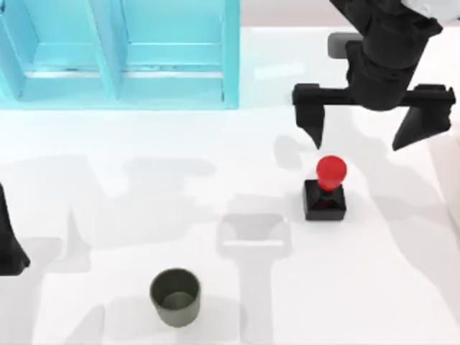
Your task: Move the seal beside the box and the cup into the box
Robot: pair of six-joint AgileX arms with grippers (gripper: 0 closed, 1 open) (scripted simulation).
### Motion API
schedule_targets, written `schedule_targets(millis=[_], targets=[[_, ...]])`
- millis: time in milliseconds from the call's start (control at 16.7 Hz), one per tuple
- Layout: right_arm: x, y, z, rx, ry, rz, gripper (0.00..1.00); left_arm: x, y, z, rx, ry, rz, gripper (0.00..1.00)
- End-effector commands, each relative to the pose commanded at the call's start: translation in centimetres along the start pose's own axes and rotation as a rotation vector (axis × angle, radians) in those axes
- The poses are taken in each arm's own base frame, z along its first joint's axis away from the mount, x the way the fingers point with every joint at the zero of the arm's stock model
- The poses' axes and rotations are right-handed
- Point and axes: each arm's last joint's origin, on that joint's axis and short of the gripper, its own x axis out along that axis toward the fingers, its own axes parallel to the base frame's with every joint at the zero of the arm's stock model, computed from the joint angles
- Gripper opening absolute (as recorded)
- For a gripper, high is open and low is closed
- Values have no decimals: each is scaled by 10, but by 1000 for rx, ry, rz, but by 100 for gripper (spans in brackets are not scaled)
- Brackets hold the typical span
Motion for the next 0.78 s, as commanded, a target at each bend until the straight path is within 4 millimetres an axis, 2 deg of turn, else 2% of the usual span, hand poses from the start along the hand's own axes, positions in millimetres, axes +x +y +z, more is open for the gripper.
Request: schedule_targets(millis=[120, 240, 600, 780], targets=[[10, 15, 6, -9, 34, -12, 100, 0, 0, 0, 0, 0, 0, 100], [15, 22, 8, -13, 48, -17, 100, 0, 0, 0, 0, 0, 0, 100], [16, 20, 9, -10, 47, -17, 100, 0, 0, 0, 0, 0, 0, 100], [37, 21, 9, -13, 52, -19, 100, 0, 0, 0, 0, 0, 0, 100]])
